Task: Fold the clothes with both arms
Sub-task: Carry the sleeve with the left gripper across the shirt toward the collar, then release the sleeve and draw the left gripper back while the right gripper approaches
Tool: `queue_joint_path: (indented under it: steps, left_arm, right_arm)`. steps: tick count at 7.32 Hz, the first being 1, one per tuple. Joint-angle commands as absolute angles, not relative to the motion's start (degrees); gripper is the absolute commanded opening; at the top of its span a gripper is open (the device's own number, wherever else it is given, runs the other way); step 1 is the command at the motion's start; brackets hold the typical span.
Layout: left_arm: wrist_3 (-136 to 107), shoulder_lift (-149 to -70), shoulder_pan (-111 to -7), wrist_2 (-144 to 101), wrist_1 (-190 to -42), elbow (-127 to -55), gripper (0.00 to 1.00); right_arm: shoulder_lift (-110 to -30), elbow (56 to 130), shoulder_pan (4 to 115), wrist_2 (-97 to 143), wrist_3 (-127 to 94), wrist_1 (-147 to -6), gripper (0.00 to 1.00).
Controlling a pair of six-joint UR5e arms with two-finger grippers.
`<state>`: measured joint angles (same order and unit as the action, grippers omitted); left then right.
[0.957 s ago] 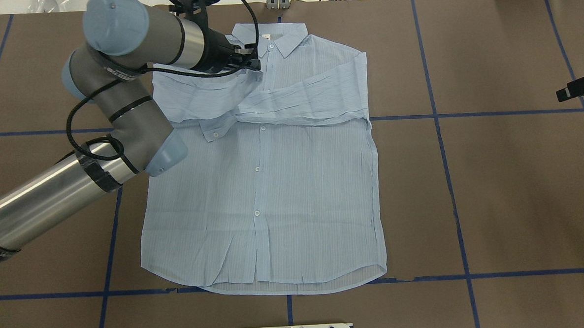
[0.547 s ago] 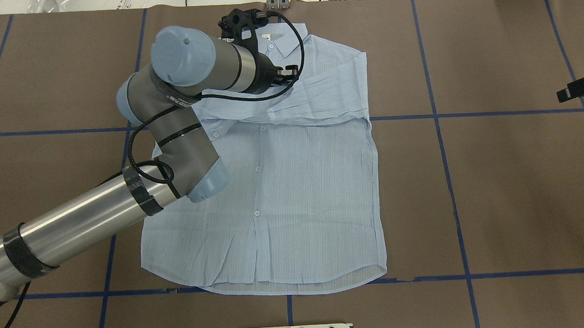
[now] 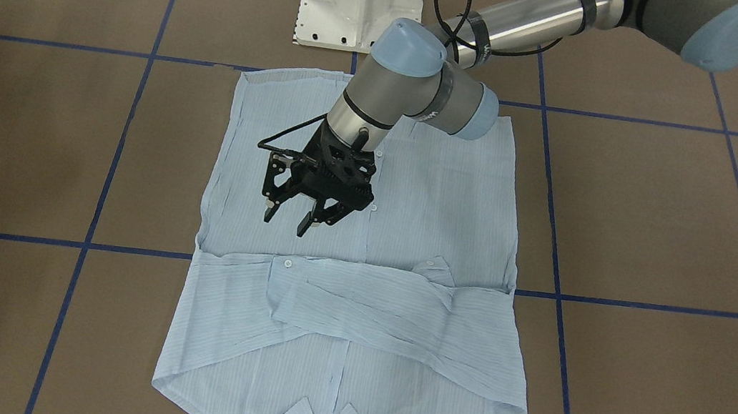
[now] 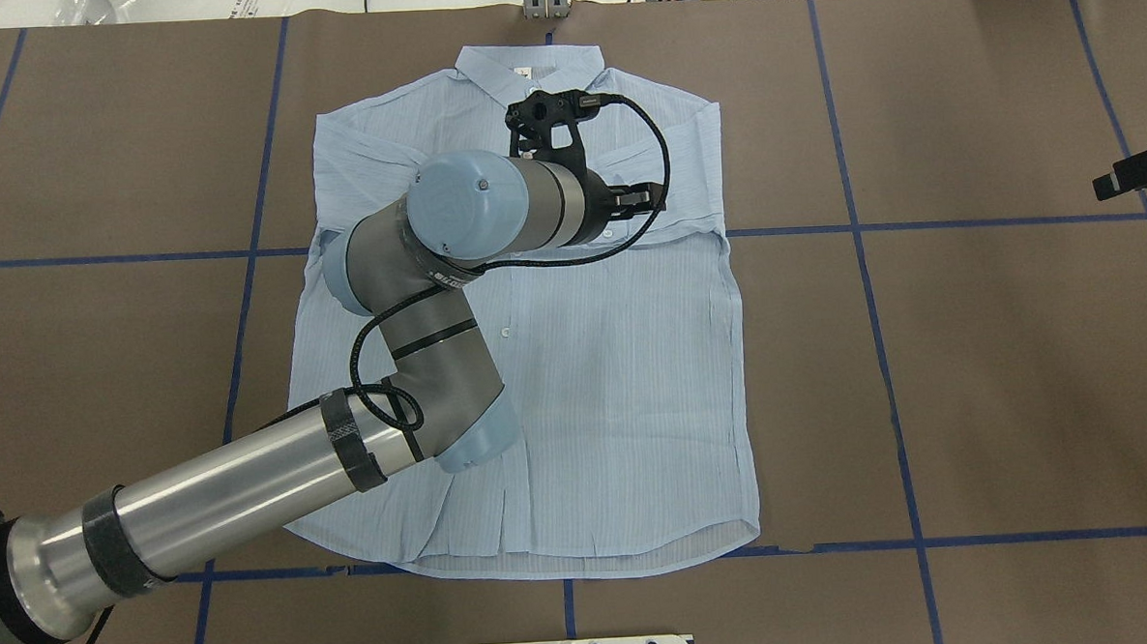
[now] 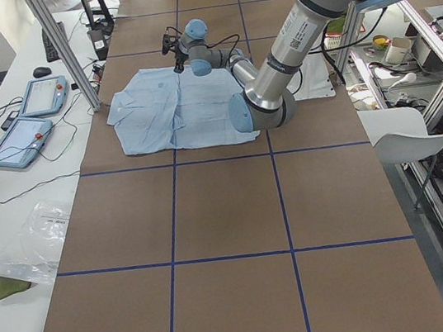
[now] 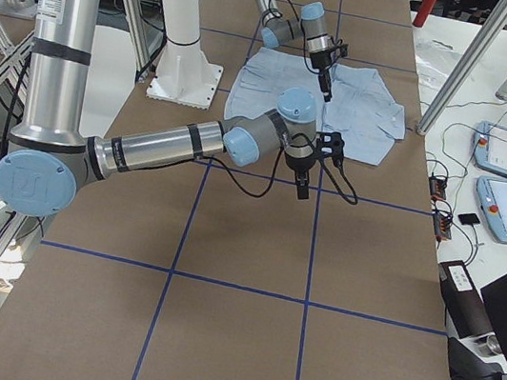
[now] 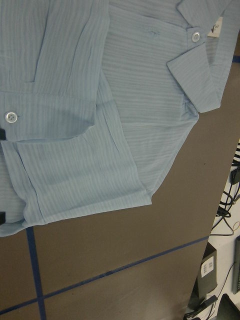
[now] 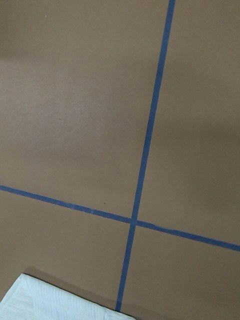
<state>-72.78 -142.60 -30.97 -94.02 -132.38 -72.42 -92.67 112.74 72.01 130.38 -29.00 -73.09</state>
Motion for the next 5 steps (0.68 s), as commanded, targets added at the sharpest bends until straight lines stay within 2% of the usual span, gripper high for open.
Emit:
queue_joint_path:
  steps: [1,3,5]
  left_arm:
    - [-69.5,-141.2,-30.8,-95.9,-128.9,-74.2,1.00]
    - [-63.9,-132.0,-31.1,-96.1,-121.3,-86.7,1.00]
    - [-59.0,-121.6,-31.3,-98.6,-113.7,-102.5,1.00]
  right_arm:
    - [-92.1,113.3,70.0,130.3,-37.7,-68.8,1.00]
    - [-92.5,115.1,60.2,123.9,-53.8,-60.6,1.00]
    - [-92.9,120.9,43.6,108.6,-69.4,-60.6,1.00]
